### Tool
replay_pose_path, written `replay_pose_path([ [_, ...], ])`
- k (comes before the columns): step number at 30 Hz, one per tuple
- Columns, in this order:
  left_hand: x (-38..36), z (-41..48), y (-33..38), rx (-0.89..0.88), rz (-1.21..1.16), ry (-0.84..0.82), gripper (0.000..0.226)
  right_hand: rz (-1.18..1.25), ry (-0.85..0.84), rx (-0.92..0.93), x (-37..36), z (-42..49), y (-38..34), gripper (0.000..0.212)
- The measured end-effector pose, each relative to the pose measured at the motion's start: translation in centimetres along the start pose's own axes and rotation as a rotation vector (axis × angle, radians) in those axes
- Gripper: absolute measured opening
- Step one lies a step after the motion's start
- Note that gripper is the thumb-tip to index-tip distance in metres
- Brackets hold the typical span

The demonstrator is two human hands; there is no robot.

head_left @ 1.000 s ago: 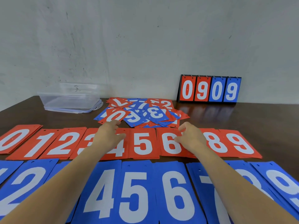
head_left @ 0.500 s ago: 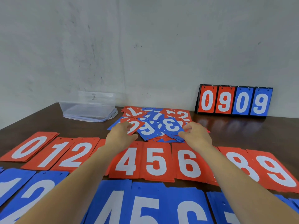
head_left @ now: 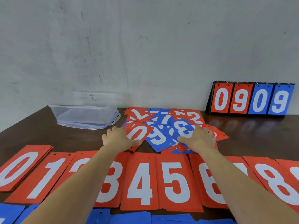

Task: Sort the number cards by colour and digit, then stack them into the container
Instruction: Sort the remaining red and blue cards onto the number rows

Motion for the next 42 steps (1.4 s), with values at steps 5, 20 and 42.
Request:
replay_pose_path([
  [5, -0.1, 0.7, 0.0, 0.046, -0.042, -0.050, 0.103, 0.046, -0.007, -0.031, 0.0, 0.4, 0.0, 0.091],
  [20, 3.8, -2.3, 1.2, -0.056, -0.554, 0.211, 0.068, 0.744, 0.061, 0.106, 2.8, 1.0, 0.6, 0.022],
  [42, 7.7, -11.9, -2.3, -0.053, -1.075, 0.507, 0.012, 1.028, -0.010, 0.396, 9.0, -6.0, -0.5, 0.022],
])
Point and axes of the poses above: each hand's wrist, its own z-axis towards the middle knuckle, its own x-axis out of the back of the hand, y = z × x, the point moved 3 cm from there along z, towards the middle knuckle, and after that the axes turned 10 degrees about z, right-handed, at the moved point
